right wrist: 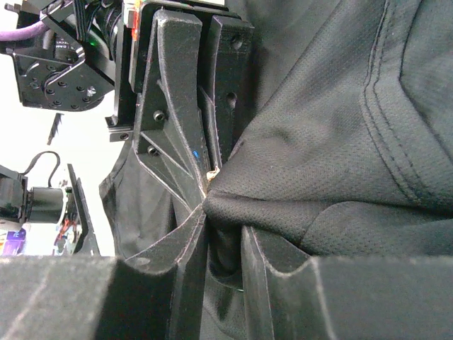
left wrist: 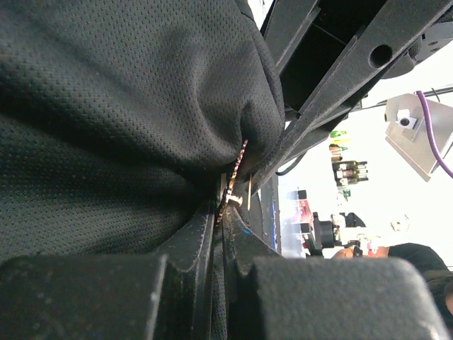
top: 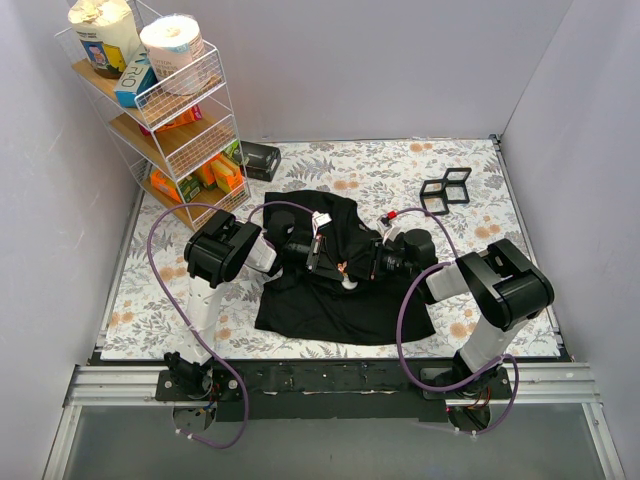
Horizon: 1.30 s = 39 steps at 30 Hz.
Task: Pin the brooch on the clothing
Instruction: Pin the brooch to the clothes.
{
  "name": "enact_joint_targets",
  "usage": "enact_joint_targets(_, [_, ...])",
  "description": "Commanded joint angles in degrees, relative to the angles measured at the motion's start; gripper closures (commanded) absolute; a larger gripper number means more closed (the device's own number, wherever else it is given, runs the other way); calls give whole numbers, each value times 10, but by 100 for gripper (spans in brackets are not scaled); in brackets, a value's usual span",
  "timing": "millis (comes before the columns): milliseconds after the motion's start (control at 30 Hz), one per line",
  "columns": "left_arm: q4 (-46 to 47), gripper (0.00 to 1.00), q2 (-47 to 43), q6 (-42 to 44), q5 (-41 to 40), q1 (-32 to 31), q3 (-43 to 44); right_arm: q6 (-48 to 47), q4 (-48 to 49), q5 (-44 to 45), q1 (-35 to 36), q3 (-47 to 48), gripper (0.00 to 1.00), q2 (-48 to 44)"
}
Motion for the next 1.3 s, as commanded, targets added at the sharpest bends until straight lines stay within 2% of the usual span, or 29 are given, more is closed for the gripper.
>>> enact_joint_targets(0, [-11,100,-39,18,-4,-11,11,1,40,8,14,20,69,7])
enact_joint_targets(233, [-22,100,-41,27,-7,-14,12,0,38,27,21,21,70,11])
enact_joint_targets(667, [-45,100,-45,44,-10,-22,14,13,32,85,29,15,90,4])
enact_joint_targets(1267, [-95,100,-56,89,-19,-31,21,8,-49,169,37,43,95,1])
